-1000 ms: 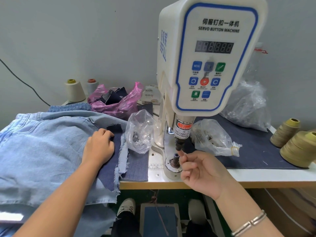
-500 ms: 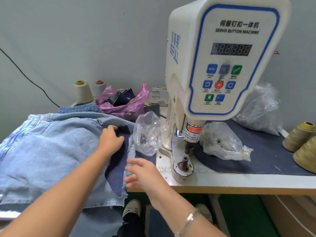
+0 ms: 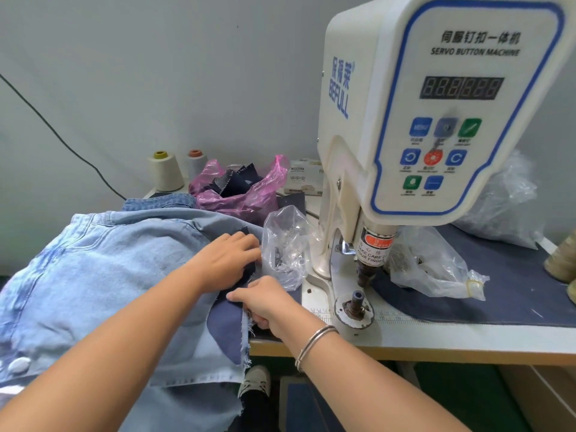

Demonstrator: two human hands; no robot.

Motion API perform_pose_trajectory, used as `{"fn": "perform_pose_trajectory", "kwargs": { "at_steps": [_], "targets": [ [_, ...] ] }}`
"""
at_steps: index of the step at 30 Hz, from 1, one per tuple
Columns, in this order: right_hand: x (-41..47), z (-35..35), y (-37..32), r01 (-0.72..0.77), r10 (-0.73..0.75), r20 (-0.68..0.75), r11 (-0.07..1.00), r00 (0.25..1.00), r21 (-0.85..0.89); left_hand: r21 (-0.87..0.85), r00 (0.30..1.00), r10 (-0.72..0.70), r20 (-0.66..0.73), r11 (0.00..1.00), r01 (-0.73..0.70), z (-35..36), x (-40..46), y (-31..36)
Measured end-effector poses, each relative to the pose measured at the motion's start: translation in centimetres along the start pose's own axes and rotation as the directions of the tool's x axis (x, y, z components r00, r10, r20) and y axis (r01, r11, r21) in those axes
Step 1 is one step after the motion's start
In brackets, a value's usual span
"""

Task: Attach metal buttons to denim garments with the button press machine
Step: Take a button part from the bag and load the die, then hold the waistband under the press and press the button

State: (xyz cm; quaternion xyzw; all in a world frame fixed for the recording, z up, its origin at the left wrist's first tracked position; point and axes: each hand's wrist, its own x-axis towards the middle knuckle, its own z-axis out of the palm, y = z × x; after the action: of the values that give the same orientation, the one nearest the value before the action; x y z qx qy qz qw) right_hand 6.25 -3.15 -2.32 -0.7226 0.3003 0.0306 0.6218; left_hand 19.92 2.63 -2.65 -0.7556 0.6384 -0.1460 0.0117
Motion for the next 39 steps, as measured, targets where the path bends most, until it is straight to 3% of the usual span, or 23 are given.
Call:
{"fn": "perform_pose_trajectory", "kwargs": {
  "at_steps": [5,8,11,14,20,29,35,39],
  "targets": [
    [-0.4,0.4,0.1,0.141,-0.169,-0.047,0.921,0.985,-0.364,0.222,0.961,0.231,0.149,0.94,-0.26,-2.1,0.7,-0.4],
    [-1.2,0.6,0.7,0.25,-0.313,-0.09,0.874,0.945,-0.417,0.287,0.937,0.302,0.174,0.895,-0.341,-3.8,1.3,-0.7],
    [-2.4,0.9,1.4,0.363,-0.393,-0.081,0.897,0.916,-0.252,0.305,0.926,0.333,0.177,0.876,-0.374,-5.6,1.7,-1.4],
    [-3.0,0.8,2.2,0.37,-0.372,-0.052,0.928,0.927,-0.055,0.325,0.925,0.334,0.181,0.867,-0.377,-6.9,1.6,-2.1],
    [-3.8,0.6,3.2,0.364,-0.359,-0.061,0.924,0.931,0.117,0.325,0.896,0.384,0.225,0.837,-0.44,-8.9,1.0,-2.9],
    [-3.0,0.3,3.8,0.209,-0.203,-0.082,0.976,0.976,0.069,0.407,0.87,0.473,0.138,0.774,-0.485,-9.8,2.1,-3.2],
    [-2.6,0.8,2.8,0.179,-0.176,-0.041,0.978,0.984,0.104,0.485,0.874,0.421,0.241,0.728,-0.484,-10.6,3.2,-3.1],
    [-3.4,0.9,2.5,0.253,-0.245,-0.072,0.96,0.967,0.125,0.447,0.89,0.369,0.268,0.771,-0.454,-10.6,3.4,-3.7]
  ]
}}
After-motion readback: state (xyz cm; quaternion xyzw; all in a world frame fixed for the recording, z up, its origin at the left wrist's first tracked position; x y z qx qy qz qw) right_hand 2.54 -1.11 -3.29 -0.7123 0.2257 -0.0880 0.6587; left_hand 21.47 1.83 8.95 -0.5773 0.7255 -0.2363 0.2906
